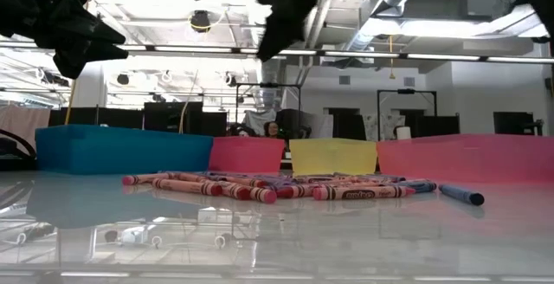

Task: Sort crayons
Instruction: Put the red crayon into the yellow bin

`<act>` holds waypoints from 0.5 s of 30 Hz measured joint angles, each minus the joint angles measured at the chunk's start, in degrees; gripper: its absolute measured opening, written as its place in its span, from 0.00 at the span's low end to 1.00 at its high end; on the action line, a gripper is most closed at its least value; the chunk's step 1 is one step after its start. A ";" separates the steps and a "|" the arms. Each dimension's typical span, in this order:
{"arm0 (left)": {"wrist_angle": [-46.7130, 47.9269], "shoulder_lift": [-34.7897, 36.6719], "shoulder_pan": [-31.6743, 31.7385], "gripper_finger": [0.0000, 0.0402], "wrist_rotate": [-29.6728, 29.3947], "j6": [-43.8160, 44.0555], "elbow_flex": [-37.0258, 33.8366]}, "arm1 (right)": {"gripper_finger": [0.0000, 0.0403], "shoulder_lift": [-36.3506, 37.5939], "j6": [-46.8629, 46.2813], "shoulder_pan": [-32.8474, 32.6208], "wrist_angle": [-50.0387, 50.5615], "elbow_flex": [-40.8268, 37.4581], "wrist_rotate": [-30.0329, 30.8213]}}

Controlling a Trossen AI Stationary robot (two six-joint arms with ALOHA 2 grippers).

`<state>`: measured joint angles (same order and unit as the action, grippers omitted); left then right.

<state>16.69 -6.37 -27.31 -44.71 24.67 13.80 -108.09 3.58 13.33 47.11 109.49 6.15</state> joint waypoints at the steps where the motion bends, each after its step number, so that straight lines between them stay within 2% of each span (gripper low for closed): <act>1: 0.21 0.00 0.02 0.36 -0.41 -0.02 0.00 | 0.18 1.39 -1.95 -0.23 3.09 0.00 0.00; 5: 0.48 0.00 0.00 0.36 -0.72 0.00 0.00 | 0.18 4.74 -7.12 -1.04 14.88 -0.02 0.22; 9: 0.38 0.01 0.00 0.36 -0.72 1.51 0.00 | 0.18 5.96 -11.53 -2.64 24.87 -0.11 3.69; 12: -0.01 0.01 0.01 0.36 -0.72 2.01 0.00 | 0.18 5.84 -13.23 -3.82 29.08 -1.66 6.57; 15: -2.27 0.00 0.00 0.36 -0.72 1.68 -0.02 | 0.18 5.79 -13.93 -4.84 28.98 -3.49 7.37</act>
<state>14.42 -6.37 -27.31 -45.43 26.35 13.78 -102.30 -10.35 8.49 76.09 106.00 13.52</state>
